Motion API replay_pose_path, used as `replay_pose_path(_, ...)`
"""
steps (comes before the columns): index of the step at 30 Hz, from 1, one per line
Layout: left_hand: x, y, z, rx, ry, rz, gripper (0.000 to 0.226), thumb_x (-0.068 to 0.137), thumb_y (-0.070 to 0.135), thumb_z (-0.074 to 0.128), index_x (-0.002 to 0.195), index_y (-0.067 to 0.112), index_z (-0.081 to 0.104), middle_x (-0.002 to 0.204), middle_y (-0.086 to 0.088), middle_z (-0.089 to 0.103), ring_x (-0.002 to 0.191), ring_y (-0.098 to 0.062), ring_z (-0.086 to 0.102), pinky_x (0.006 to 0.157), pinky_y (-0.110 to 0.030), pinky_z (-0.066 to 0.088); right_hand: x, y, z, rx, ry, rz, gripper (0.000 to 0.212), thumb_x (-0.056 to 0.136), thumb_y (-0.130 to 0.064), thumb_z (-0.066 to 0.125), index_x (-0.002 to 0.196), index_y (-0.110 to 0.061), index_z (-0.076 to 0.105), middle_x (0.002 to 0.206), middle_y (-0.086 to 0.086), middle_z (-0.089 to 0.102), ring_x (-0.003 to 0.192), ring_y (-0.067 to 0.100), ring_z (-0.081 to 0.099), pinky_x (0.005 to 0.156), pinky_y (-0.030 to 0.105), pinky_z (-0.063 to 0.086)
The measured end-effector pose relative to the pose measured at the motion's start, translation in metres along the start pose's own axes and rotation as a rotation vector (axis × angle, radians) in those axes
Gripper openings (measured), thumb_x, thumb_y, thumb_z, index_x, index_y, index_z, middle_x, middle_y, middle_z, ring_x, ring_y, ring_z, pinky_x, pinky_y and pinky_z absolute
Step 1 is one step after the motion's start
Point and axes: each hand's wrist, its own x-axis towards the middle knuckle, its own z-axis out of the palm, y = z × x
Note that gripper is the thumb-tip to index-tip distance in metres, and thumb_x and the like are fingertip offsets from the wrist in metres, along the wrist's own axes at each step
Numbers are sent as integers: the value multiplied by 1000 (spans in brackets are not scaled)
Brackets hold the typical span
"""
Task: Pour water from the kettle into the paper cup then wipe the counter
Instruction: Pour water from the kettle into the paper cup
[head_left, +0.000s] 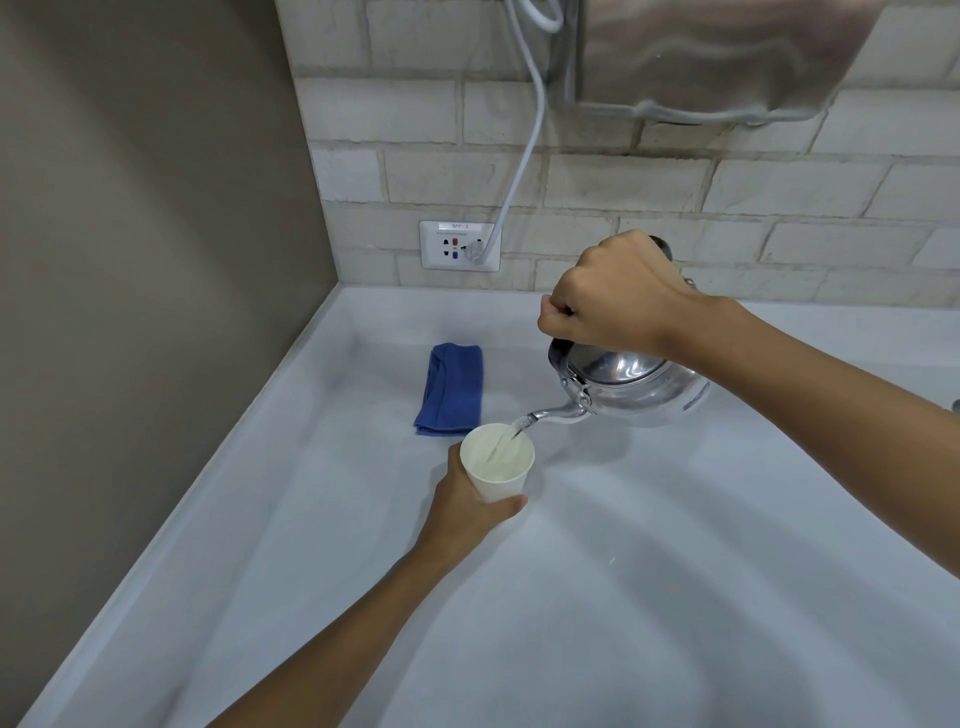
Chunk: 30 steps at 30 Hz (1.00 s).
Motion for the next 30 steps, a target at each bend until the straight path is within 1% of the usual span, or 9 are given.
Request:
replay_pose_path(4, 0, -1, 0, 10, 4, -5, 83, 63, 22, 82, 128, 20, 31, 112, 8, 46, 99, -10, 45, 74, -18, 37, 0, 2, 1, 17, -11, -4, 47, 66, -2, 61, 41, -11, 22, 38, 5, 17, 41, 15, 13, 51, 15, 9)
replay_pose_path(7, 0, -1, 0, 10, 3, -6, 83, 62, 22, 82, 128, 20, 31, 112, 8, 47, 99, -10, 46, 76, -20, 37, -1, 2, 0, 13, -9, -4, 47, 65, -2, 62, 41, -11, 22, 39, 5, 17, 42, 15, 13, 51, 15, 9)
replay_pose_path(9, 0, -1, 0, 12, 3, -7, 83, 62, 23, 82, 128, 20, 31, 112, 8, 47, 100, -11, 46, 72, -16, 37, -1, 1, -1, 13, -6, -7, 47, 64, -2, 62, 41, -11, 22, 39, 4, 16, 42, 13, 9, 52, 14, 9)
replay_pose_path(11, 1, -2, 0, 14, 8, -6, 83, 61, 24, 83, 127, 21, 31, 112, 9, 47, 99, -11, 46, 64, -9, 36, -1, 1, -2, 11, -6, -12, 48, 63, -1, 62, 41, -11, 21, 40, 4, 15, 42, 11, 4, 52, 14, 9)
replay_pose_path(14, 1, -3, 0, 23, 14, -5, 83, 61, 25, 83, 126, 22, 32, 111, 9, 47, 98, -11, 46, 57, -4, 39, 0, 0, -2, 3, -4, -19, 48, 63, -1, 63, 41, -11, 21, 39, 5, 15, 42, 12, 8, 53, 14, 9)
replay_pose_path(18, 1, -4, 0, 8, 9, -3, 82, 61, 22, 83, 126, 21, 32, 110, 9, 47, 97, -11, 46, 59, 5, 38, -1, 1, -1, 12, -4, -19, 47, 63, 0, 62, 41, -11, 22, 39, 5, 16, 42, 13, 11, 52, 14, 9)
replay_pose_path(24, 1, -3, -1, 19, 10, -3, 82, 62, 22, 82, 127, 20, 32, 111, 9, 47, 97, -10, 46, 59, 4, 38, 0, 1, -4, 13, 2, -13, 49, 61, 1, 64, 41, -11, 21, 38, 5, 16, 41, 14, 13, 54, 14, 10)
replay_pose_path(28, 0, -2, -1, 29, 10, -2, 83, 62, 23, 82, 127, 21, 31, 112, 10, 47, 98, -9, 45, 58, -1, 41, 0, 0, -5, 32, -10, -13, 48, 62, 1, 62, 41, -11, 20, 39, 3, 15, 43, 8, 2, 53, 14, 9)
replay_pose_path(30, 0, -2, -1, 24, 10, -4, 82, 62, 23, 82, 127, 21, 32, 111, 9, 47, 97, -10, 45, 58, 1, 40, 0, 0, -6, 34, -18, -7, 48, 62, 1, 62, 42, -11, 20, 39, 1, 11, 46, 7, -2, 53, 15, 9)
